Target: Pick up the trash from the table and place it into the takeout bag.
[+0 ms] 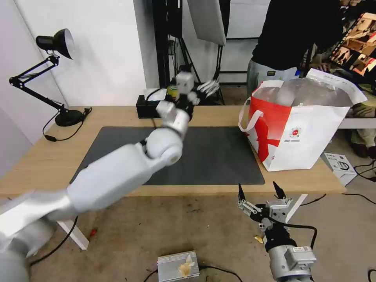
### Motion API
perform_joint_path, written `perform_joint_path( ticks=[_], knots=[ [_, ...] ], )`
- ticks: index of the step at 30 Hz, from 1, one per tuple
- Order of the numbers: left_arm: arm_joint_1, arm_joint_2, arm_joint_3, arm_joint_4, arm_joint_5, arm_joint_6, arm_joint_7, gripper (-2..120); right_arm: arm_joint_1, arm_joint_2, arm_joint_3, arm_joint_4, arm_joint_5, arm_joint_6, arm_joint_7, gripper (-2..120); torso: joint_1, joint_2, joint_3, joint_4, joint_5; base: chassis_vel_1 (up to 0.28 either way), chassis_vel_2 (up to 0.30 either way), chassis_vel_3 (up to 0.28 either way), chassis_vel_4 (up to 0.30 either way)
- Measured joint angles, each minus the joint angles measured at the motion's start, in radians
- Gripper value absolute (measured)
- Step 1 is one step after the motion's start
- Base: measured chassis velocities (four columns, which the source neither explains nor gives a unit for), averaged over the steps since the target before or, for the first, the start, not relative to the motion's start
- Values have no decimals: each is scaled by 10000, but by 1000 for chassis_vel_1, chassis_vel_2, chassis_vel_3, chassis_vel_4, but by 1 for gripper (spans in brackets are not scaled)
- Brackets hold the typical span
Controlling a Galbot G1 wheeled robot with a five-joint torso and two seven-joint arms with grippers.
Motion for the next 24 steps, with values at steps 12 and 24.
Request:
perform_joint_path(
  ticks=[12, 24],
  knots=[
    [5771, 860, -4354, -2702, 2227, 546, 626, 100, 0, -1, 0, 0, 0, 0, 0, 100, -1, 0, -1, 2, -2, 0, 0, 0, 0],
    [9919, -51, -6568, -4341, 4153, 72, 916, 100, 0, 0, 0, 0, 0, 0, 1, 100, -1, 0, -1, -3, 5, 0, 0, 0, 0]
  ],
)
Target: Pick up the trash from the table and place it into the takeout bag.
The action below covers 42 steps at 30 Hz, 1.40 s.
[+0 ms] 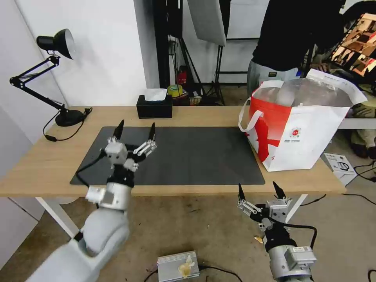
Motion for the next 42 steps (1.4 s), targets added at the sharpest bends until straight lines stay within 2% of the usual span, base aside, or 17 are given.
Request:
perform_joint_path(
  ticks=[2, 4, 5, 9, 15, 20, 23, 32, 36, 42],
  knots=[
    [130, -84, -52, -36, 70, -23, 38, 100, 0, 0, 0, 0, 0, 0, 0, 100, 0, 0, 0, 1, -1, 0, 0, 0, 0],
    [844, -601, -296, -162, 502, -174, 236, 100, -1, 0, 0, 0, 0, 0, 0, 100, -1, 1, 0, 3, -1, 0, 0, 0, 0],
    [844, -601, -296, -162, 502, -174, 236, 100, -1, 0, 0, 0, 0, 0, 0, 100, -1, 1, 0, 3, -1, 0, 0, 0, 0],
    [2763, -2055, -738, -381, 2316, -997, 743, 100, 0, 0, 0, 0, 0, 0, 0, 100, -1, 1, 0, 2, 1, 0, 0, 0, 0],
    [3558, -2588, -982, -576, 3109, -1320, 876, 100, 0, 0, 0, 0, 0, 0, 0, 100, -1, 0, 0, 1, 1, 0, 0, 0, 0],
    [4362, -3300, -1246, -562, 3788, -1762, 897, 100, 0, 0, 0, 0, 0, 0, 0, 100, 0, 1, 0, 1, 0, 0, 0, 0, 0],
    [5351, -4320, -1391, -123, 4880, -2453, 908, 100, 0, 0, 0, 0, 0, 0, 0, 100, -1, 1, 0, 3, 0, 0, 0, 0, 0],
    [5789, -5116, -1181, 562, 5614, -3034, 926, 100, 0, 0, 0, 0, 0, 0, 0, 100, 0, 1, 1, 2, 0, 0, 0, 0, 0],
    [5798, -5129, -1125, 773, 5722, -3061, 923, 100, 0, 0, 0, 0, 0, 0, 0, 100, 0, 0, 1, 1, -1, 0, 0, 0, 0],
    [5795, -5205, -1051, 873, 5786, -3061, 893, 100, 0, 0, 0, 0, 0, 0, 0, 100, 0, 0, 1, 2, 20, 0, 0, 0, 0]
  ],
)
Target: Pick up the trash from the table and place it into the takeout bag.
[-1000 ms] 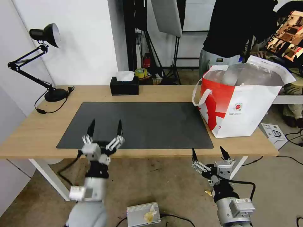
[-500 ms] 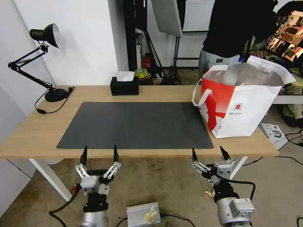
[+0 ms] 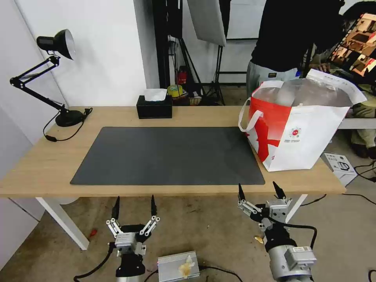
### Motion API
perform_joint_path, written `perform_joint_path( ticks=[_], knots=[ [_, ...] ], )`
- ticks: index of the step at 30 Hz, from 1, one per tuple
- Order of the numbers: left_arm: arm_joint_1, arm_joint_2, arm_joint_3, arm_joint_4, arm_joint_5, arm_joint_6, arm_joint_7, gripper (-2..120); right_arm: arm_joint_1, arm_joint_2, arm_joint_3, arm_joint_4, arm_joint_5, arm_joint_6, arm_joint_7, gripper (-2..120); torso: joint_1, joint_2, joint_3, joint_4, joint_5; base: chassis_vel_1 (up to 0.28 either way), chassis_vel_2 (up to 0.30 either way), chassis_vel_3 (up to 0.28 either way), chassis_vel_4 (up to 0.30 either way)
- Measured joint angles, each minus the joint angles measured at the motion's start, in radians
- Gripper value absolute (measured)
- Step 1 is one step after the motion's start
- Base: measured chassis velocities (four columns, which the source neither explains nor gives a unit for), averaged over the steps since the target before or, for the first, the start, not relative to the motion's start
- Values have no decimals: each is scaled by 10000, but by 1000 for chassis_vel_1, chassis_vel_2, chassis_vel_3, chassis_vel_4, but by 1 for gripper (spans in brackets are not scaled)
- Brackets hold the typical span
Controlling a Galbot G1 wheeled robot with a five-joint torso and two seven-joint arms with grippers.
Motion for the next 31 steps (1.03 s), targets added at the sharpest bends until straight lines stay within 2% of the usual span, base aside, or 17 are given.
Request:
perform_joint_path(
  ticks=[9, 31],
  knots=[
    [5, -40, 56, 52, -19, 10, -30, 100, 0, -1, 0, 0, 0, 0, 0, 100, 0, 0, 0, -1, 6, 0, 0, 0, 0],
    [-5, -55, 56, 53, -39, 35, -45, 100, 0, -1, 0, 0, 0, 0, 0, 100, 0, 0, 0, 1, -16, 0, 0, 0, 0]
  ],
)
